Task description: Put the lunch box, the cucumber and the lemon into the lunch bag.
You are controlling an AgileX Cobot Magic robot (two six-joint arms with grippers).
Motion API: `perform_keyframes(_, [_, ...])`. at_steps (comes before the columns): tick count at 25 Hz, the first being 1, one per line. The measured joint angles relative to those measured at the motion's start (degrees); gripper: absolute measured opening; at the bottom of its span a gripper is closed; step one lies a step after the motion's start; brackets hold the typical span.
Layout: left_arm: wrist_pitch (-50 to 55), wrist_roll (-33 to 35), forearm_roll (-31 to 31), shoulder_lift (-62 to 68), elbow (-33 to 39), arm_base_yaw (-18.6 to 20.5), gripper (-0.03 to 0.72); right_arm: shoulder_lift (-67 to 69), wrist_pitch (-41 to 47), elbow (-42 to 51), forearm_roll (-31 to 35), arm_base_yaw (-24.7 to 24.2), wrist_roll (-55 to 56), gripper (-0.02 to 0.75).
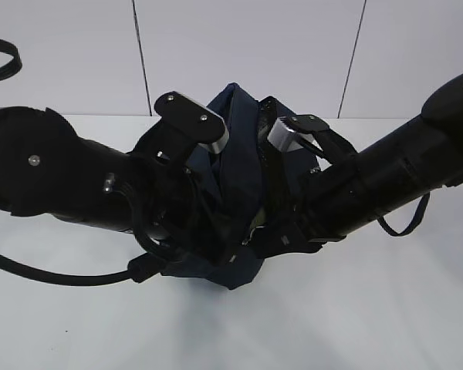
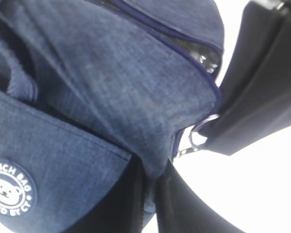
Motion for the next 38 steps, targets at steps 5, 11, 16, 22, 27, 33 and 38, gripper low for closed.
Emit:
perform_keyframes(5, [-0.61,0.00,0.00,0.10,0.00,0.00,0.011,-2.05,0.28,-0.02,-1.66,0.00,0.97,0.020])
perform_keyframes(11, [-1.06,0.00,0.00,0.53,0.00,0.00,0.011,-4.08,0.04,-0.14,-4.66,0.00,2.49,0.020])
perform_keyframes(16, [-1.20,0.00,0.00,0.76,0.00,0.00,0.011,-4.30,-0.09,-0.14,-4.90,0.00,3.10,0.020])
perform_keyframes(22, [-1.29,0.00,0.00,1.49,0.00,0.00,0.011,-4.92,-0.18,-0.14,-4.99,0.00,3.21,0.020])
perform_keyframes(27, [-1.70,0.00,0.00,2.27,0.00,0.00,0.011,-6.93,-0.45,-0.14,-4.99,0.00,3.31,0.020])
perform_keyframes(33, [-1.83,0.00,0.00,2.36,0.00,0.00,0.011,-7.12,-0.86,-0.14,-4.99,0.00,3.41,0.020])
perform_keyframes(38, [-3.44,0.00,0.00,2.36,2.07,0.00,0.011,-7.21,-0.86,-1.99,-4.99,0.00,3.53,0.020])
